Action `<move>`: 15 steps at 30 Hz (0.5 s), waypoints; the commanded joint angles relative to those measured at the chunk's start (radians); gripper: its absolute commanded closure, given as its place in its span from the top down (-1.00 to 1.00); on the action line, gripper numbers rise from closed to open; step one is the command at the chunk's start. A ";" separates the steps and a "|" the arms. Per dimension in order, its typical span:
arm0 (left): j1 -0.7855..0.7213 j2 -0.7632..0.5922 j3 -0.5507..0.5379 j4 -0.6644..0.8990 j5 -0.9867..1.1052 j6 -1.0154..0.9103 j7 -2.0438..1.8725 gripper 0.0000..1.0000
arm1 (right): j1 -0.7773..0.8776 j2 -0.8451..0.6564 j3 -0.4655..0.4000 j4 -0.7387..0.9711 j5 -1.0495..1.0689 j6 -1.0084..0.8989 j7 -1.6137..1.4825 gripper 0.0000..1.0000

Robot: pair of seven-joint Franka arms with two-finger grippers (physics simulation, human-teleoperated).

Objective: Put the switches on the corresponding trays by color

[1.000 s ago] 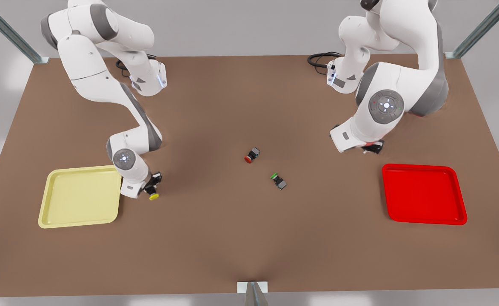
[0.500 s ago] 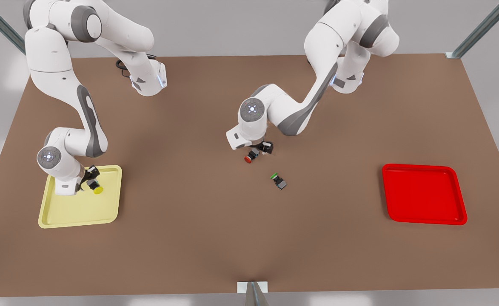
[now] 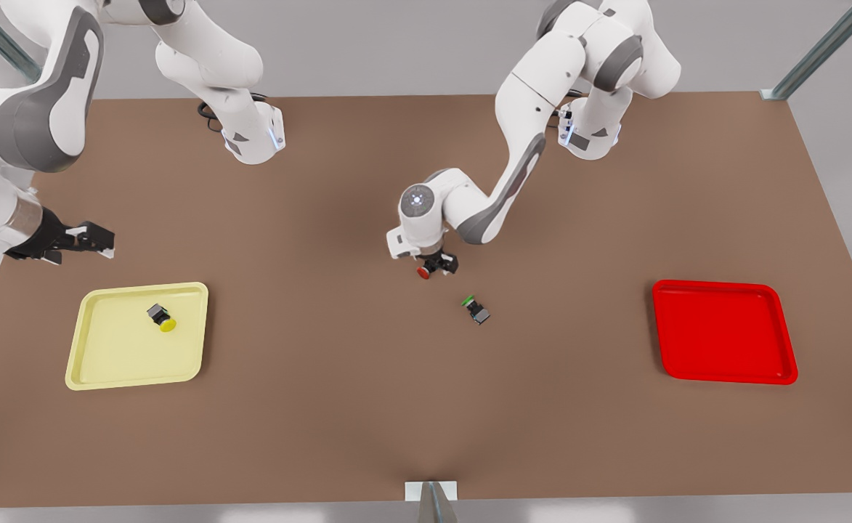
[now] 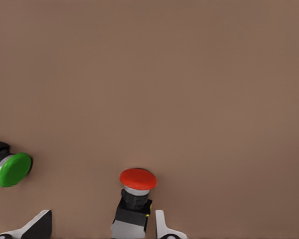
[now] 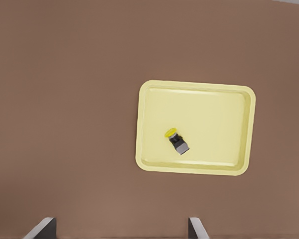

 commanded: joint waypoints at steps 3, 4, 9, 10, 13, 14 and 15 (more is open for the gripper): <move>0.000 0.005 0.000 -0.015 0.012 0.005 0.000 1.00 | -0.008 0.013 0.003 0.001 -0.012 0.043 0.008 1.00; 0.000 0.008 0.000 -0.017 0.006 0.005 0.000 1.00 | -0.028 0.013 0.000 0.001 0.002 0.042 0.008 1.00; 0.000 0.041 -0.008 -0.018 -0.002 0.048 -0.002 1.00 | -0.028 0.010 0.002 0.003 0.000 0.042 0.008 1.00; 0.000 0.045 -0.009 -0.017 -0.015 0.058 -0.002 1.00 | -0.030 0.010 0.002 0.003 0.000 0.043 0.008 1.00; 0.000 0.057 -0.009 -0.017 -0.015 0.068 -0.002 1.00 | -0.020 0.016 0.003 0.003 0.002 0.098 0.010 1.00; 0.000 0.062 -0.009 -0.017 -0.015 0.068 0.000 1.00 | -0.017 0.022 0.003 0.001 0.002 0.105 0.011 1.00; 0.000 0.062 -0.009 -0.017 -0.015 0.068 0.000 1.00 | -0.014 0.030 0.006 0.003 0.002 0.106 0.011 1.00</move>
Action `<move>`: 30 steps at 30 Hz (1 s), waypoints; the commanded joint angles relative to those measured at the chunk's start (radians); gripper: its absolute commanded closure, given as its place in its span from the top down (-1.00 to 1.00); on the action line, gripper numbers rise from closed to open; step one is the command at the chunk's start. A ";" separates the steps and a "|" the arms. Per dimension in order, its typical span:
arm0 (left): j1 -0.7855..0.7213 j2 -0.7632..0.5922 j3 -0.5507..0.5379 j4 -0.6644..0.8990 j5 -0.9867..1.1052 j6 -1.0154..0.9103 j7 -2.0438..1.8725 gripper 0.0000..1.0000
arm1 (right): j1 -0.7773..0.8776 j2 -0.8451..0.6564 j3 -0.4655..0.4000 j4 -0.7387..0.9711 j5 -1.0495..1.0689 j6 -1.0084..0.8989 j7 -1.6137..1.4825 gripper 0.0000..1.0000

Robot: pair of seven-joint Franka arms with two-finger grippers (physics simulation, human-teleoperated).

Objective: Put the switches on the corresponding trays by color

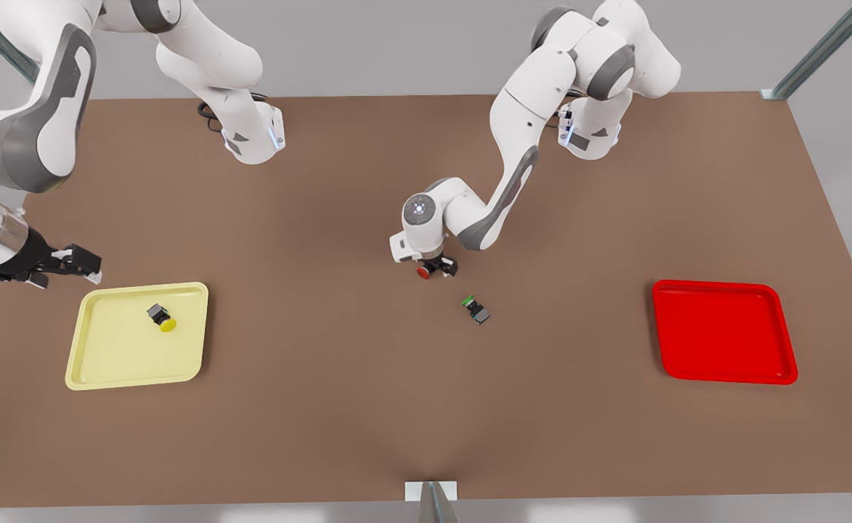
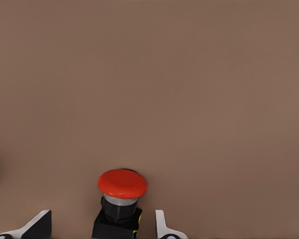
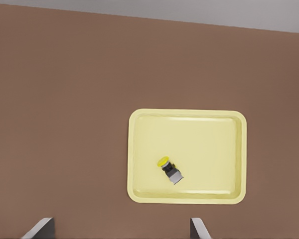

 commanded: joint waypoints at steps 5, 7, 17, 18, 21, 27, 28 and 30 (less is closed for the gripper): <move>0.000 -0.006 0.000 -0.009 -0.004 -0.011 -0.005 1.00 | -0.002 0.001 0.000 0.000 -0.001 -0.002 0.049 1.00; 0.000 -0.008 0.000 -0.022 -0.004 -0.005 -0.003 1.00 | -0.006 -0.005 0.000 0.000 -0.002 -0.009 0.048 1.00; 0.000 -0.005 0.000 -0.022 -0.005 0.009 -0.003 0.34 | -0.016 -0.008 -0.006 0.000 -0.002 -0.006 0.049 1.00; 0.000 -0.003 0.000 -0.022 -0.005 0.011 -0.005 0.34 | -0.012 -0.006 -0.005 0.000 -0.001 -0.008 0.049 1.00; 0.000 -0.003 -0.002 -0.022 -0.005 0.015 -0.005 0.24 | 0.000 0.001 -0.003 0.000 0.004 -0.002 0.049 1.00; 0.000 -0.006 -0.002 -0.022 -0.018 0.014 -0.006 0.10 | -0.008 0.000 -0.003 0.000 0.001 -0.003 0.046 1.00; 0.000 -0.006 -0.002 -0.022 -0.018 0.014 -0.006 0.09 | -0.005 0.000 -0.002 0.000 -0.001 -0.003 0.048 1.00; 0.000 -0.005 -0.002 -0.022 -0.018 0.014 -0.006 0.08 | -0.008 0.001 -0.002 0.000 0.001 -0.002 0.049 1.00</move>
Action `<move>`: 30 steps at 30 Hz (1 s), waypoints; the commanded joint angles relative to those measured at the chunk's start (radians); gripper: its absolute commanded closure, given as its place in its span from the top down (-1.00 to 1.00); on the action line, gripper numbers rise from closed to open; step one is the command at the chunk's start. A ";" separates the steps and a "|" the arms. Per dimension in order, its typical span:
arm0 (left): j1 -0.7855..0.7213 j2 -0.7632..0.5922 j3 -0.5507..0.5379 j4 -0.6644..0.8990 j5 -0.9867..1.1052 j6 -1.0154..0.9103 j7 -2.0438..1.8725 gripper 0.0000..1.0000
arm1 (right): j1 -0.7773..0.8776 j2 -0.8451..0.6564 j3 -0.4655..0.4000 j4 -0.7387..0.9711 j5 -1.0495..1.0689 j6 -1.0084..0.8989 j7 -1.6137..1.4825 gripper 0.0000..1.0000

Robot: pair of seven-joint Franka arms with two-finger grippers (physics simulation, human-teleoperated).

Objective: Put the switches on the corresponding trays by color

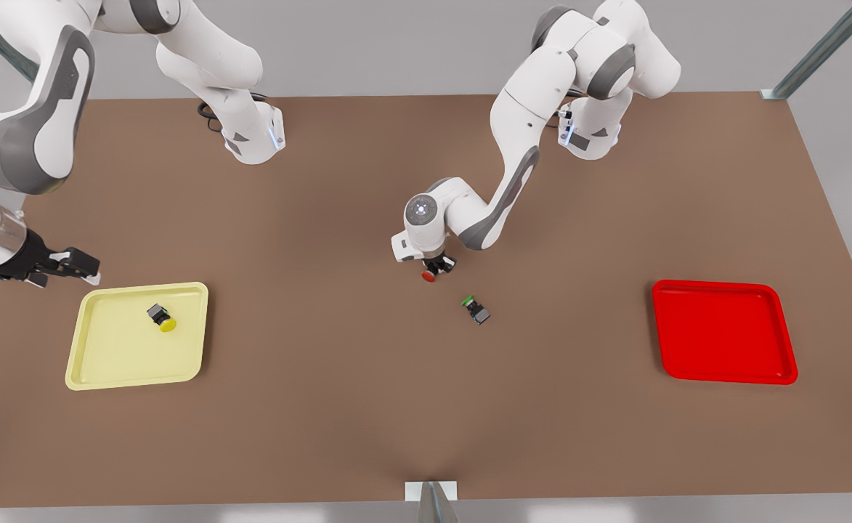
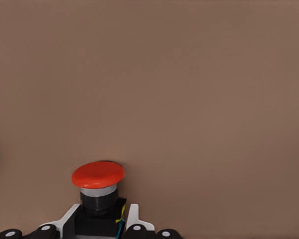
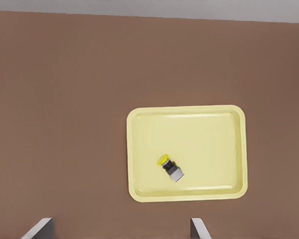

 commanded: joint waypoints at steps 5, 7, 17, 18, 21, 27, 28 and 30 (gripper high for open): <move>0.000 0.002 0.000 0.000 -0.003 0.003 0.001 0.08 | 0.001 0.000 0.000 0.000 0.000 -0.001 0.000 1.00; 0.000 0.005 0.000 0.000 -0.008 0.005 0.001 0.08 | 0.005 0.000 0.000 0.000 -0.002 -0.002 -0.005 1.00; 0.000 0.014 0.002 -0.002 -0.017 0.018 0.000 0.05 | 0.006 0.000 0.000 0.000 0.000 0.001 0.000 1.00; 0.000 0.010 0.000 0.000 -0.015 0.012 -0.002 0.05 | 0.006 0.000 -0.002 0.000 0.000 0.001 0.000 1.00; 0.003 -0.027 0.002 -0.002 -0.017 -0.025 0.000 0.12 | 0.006 0.000 0.000 0.000 -0.002 0.001 0.000 1.00; 0.012 -0.242 0.152 -0.084 -0.110 -0.215 0.219 0.12 | 0.006 0.000 0.000 0.000 0.000 0.001 0.000 1.00; 0.012 -0.273 0.209 -0.101 -0.112 -0.245 0.300 0.12 | 0.006 0.000 0.000 0.000 -0.002 0.001 0.000 1.00; 0.012 -0.303 0.347 -0.146 -0.118 -0.265 0.503 0.12 | 0.006 0.000 -0.002 0.000 0.000 0.001 0.000 1.00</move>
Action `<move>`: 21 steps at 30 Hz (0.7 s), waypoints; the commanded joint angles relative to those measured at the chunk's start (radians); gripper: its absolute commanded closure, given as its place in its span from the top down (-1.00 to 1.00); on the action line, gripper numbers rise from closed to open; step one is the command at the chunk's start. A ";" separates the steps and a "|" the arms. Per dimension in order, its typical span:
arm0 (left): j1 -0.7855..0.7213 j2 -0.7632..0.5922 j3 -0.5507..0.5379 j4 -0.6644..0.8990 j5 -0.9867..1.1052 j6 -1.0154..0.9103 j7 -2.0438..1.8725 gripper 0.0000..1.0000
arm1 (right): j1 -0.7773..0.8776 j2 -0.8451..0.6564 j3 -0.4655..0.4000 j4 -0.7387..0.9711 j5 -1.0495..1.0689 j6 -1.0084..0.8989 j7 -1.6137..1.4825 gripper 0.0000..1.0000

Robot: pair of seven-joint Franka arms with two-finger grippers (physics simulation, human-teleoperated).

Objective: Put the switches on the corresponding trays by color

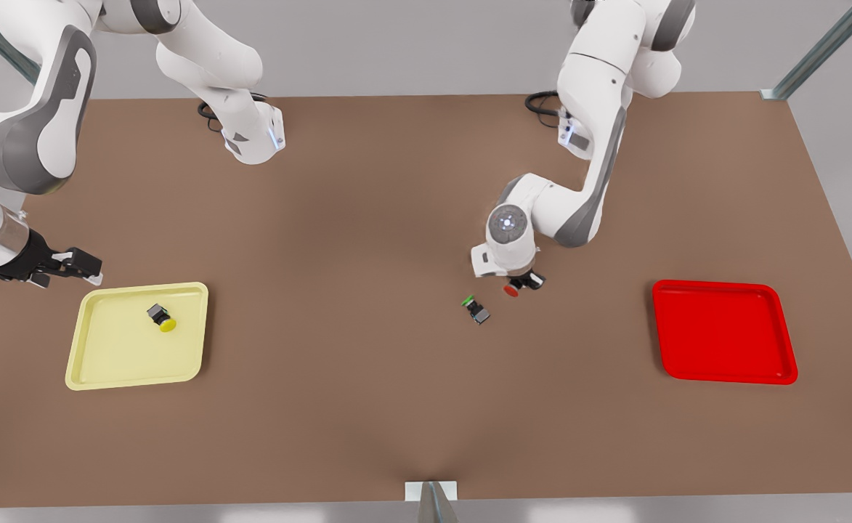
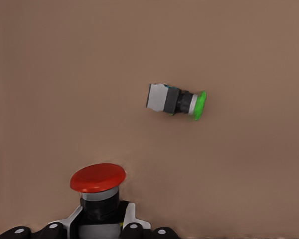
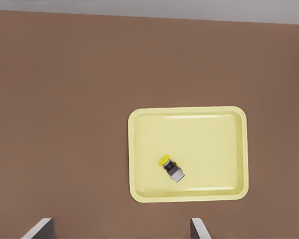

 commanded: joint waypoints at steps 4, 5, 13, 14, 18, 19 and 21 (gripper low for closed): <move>0.013 0.006 0.197 -0.014 -0.146 -0.039 0.315 0.12 | 0.000 0.000 -0.001 0.000 -0.001 -0.001 0.000 1.00; 0.043 0.010 0.223 -0.014 -0.146 -0.049 0.384 0.12 | 0.000 0.000 0.000 0.000 -0.001 0.000 0.000 1.00; 0.415 0.141 0.251 0.017 -0.139 0.107 0.849 0.12 | 0.002 0.001 0.000 0.000 0.001 0.000 0.000 1.00; 0.448 0.162 0.251 0.032 -0.142 0.124 0.889 0.12 | 0.002 0.001 0.000 0.000 0.001 0.000 0.000 1.00; 0.545 0.263 0.238 0.096 -0.163 0.159 0.947 0.39 | 0.000 0.001 0.000 0.000 0.001 0.000 0.000 1.00; 0.550 0.282 0.240 0.112 -0.189 0.158 0.962 0.72 | 0.000 0.001 0.000 0.000 0.001 0.000 0.000 1.00; 0.550 0.285 0.240 0.121 -0.191 0.158 0.973 1.00 | 0.000 0.001 0.000 0.000 0.001 0.000 0.000 1.00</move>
